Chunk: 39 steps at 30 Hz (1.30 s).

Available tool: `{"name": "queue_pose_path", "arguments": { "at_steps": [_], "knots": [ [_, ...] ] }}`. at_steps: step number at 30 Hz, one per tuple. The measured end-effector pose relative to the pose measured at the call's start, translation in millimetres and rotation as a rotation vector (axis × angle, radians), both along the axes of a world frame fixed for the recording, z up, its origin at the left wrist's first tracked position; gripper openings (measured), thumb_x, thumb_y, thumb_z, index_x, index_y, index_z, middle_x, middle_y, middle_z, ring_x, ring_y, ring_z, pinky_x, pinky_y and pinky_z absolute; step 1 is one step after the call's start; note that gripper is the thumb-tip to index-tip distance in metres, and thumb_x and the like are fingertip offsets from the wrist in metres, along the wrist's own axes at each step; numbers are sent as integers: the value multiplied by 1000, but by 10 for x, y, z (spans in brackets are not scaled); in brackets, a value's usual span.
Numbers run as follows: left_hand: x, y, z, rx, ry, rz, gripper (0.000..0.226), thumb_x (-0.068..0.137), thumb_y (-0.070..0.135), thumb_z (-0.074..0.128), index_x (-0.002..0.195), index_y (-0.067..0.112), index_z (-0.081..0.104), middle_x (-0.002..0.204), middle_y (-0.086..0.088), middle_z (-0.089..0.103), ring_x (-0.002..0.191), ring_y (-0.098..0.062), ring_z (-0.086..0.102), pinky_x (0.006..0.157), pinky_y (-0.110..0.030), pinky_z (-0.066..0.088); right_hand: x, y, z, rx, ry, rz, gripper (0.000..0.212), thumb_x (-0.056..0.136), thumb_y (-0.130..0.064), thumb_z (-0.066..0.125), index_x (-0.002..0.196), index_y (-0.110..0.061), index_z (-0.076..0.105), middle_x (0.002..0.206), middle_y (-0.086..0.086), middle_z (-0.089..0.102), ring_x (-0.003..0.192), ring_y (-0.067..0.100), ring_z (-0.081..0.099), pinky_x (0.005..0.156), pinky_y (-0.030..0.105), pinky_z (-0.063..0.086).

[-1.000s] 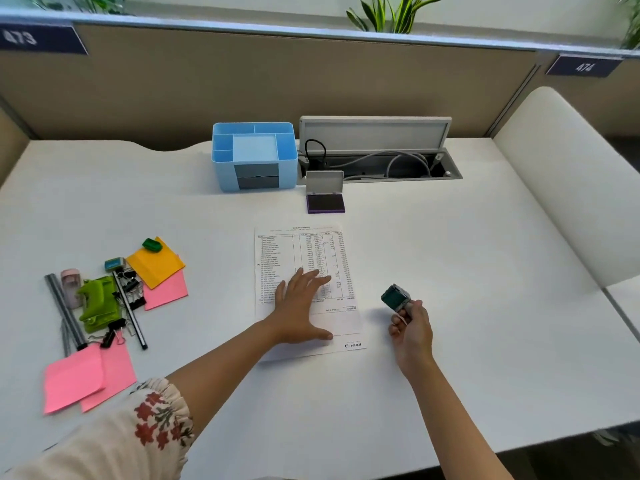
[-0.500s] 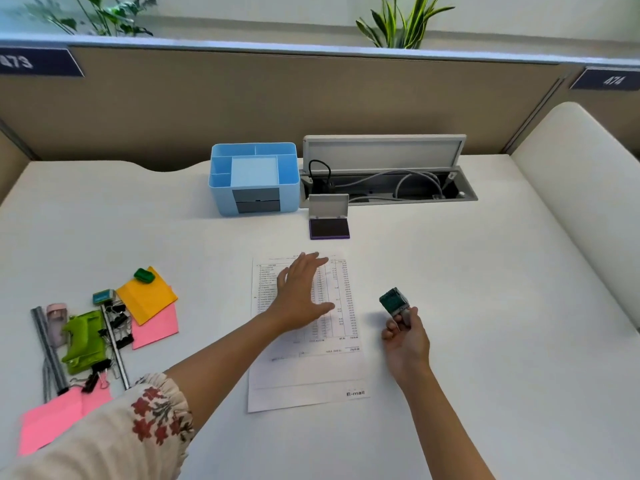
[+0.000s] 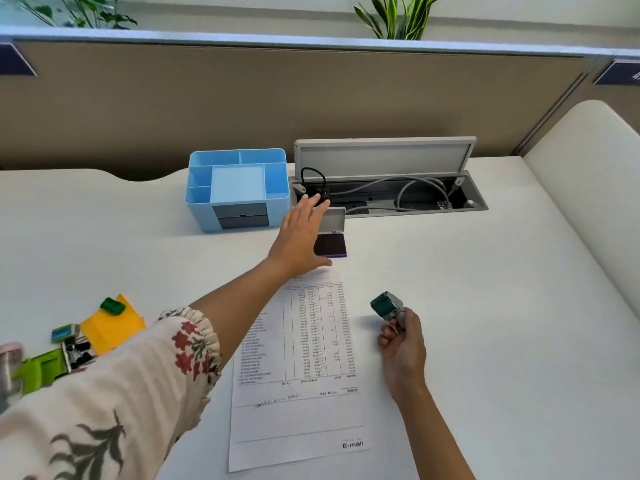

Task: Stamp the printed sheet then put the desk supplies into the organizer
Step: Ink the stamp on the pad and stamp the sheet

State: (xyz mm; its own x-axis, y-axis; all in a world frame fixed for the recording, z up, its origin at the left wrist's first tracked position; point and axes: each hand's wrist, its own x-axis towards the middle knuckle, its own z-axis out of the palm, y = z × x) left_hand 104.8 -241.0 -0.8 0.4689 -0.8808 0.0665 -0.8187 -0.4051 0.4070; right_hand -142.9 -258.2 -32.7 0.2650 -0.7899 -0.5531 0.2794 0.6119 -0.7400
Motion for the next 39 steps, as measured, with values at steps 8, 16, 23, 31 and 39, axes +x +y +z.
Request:
{"name": "queue_pose_path", "arguments": {
  "at_steps": [8, 16, 23, 31, 39],
  "knots": [
    [159, -236, -64, 167, -68, -4, 126, 62, 48, 88, 155, 18, 7, 158, -6, 22, 149, -26, 13, 121, -40, 9, -50, 63, 57, -136, 98, 54, 20, 105, -25, 38, 92, -20, 53, 74, -7, 52, 62, 10, 42, 59, 25, 32],
    [122, -194, -94, 102, -91, -67, 101, 68, 44, 84, 149, 18, 29, 139, -3, 39, 132, -22, 33, 115, -41, 22, -67, 71, 123, -197, 142, 73, 21, 105, -26, 38, 93, -19, 54, 78, -6, 53, 63, 10, 44, 62, 26, 34],
    [-21, -22, -234, -18, -119, -94, 54, 83, 30, 73, 131, 18, 50, 127, -2, 50, 120, -22, 44, 104, -38, 34, -31, 97, 127, -202, 129, 114, 19, 104, -23, 42, 95, -19, 57, 83, -3, 56, 67, 12, 44, 63, 26, 35],
    [-82, 222, -362, -63, -61, -30, 20, 89, 24, 67, 108, 17, 63, 109, 1, 59, 104, -20, 54, 89, -34, 38, -2, 134, 125, -229, 191, 246, 8, 96, -15, 57, 104, -15, 60, 97, 3, 72, 83, 15, 56, 77, 30, 43],
    [-57, 401, -384, -90, 42, 4, 24, 98, 18, 55, 116, 17, 71, 116, -5, 68, 95, -30, 65, 84, -40, 55, 276, -73, 254, -400, 260, 440, 25, 85, -22, 75, 106, -15, 62, 100, -3, 76, 96, 9, 69, 79, 19, 50]
  ]
}}
